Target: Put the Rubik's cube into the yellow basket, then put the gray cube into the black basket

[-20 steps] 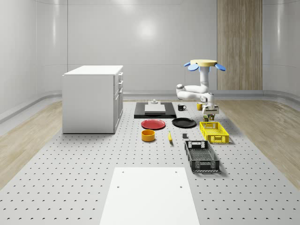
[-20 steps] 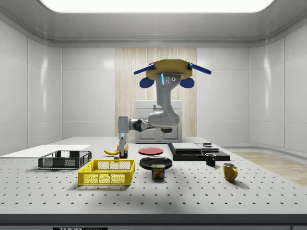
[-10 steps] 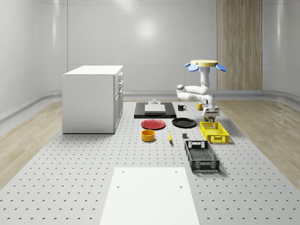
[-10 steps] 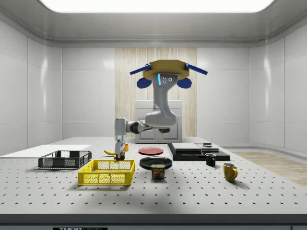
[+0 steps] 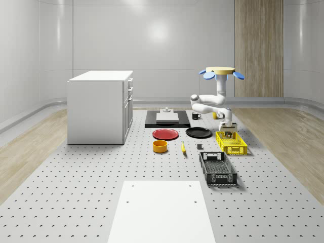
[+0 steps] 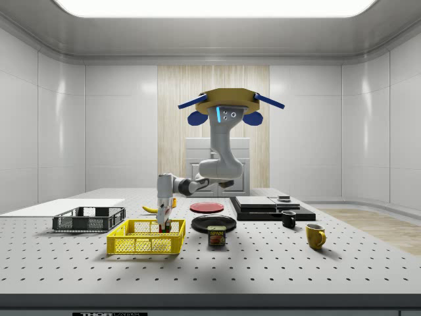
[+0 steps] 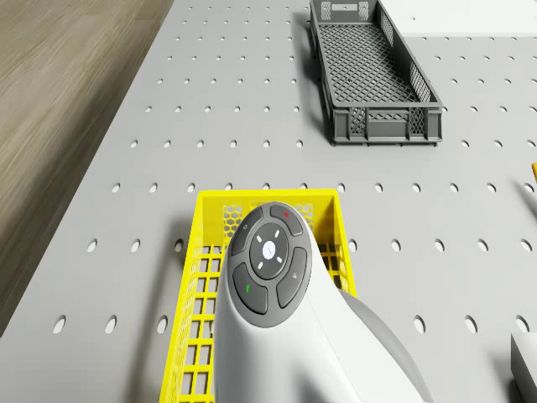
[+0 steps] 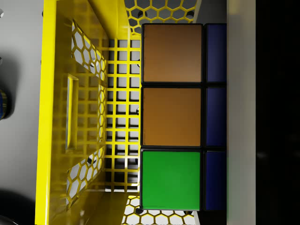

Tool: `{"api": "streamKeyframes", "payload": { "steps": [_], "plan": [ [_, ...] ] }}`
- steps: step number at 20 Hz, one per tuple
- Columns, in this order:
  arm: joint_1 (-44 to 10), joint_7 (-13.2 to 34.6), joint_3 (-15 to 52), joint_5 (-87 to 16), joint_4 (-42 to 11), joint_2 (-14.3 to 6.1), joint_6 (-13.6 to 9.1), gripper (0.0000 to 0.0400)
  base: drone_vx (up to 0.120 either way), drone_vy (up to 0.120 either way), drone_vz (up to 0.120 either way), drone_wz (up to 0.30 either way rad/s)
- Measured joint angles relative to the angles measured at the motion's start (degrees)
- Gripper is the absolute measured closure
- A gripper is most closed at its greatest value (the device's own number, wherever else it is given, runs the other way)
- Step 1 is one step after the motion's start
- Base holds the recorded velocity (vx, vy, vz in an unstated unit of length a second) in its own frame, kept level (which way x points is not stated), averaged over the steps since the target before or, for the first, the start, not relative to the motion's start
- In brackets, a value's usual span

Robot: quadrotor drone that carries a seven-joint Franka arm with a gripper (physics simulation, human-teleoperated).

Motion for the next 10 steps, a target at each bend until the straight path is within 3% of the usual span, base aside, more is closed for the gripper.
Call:
{"api": "streamKeyframes", "payload": {
  "steps": [10],
  "plan": [
    [-1.4,-0.6,-6.5,-6.2,2.8,0.6,2.7,0.0114,0.0,0.0,0.0,0.0]
  ]
}}
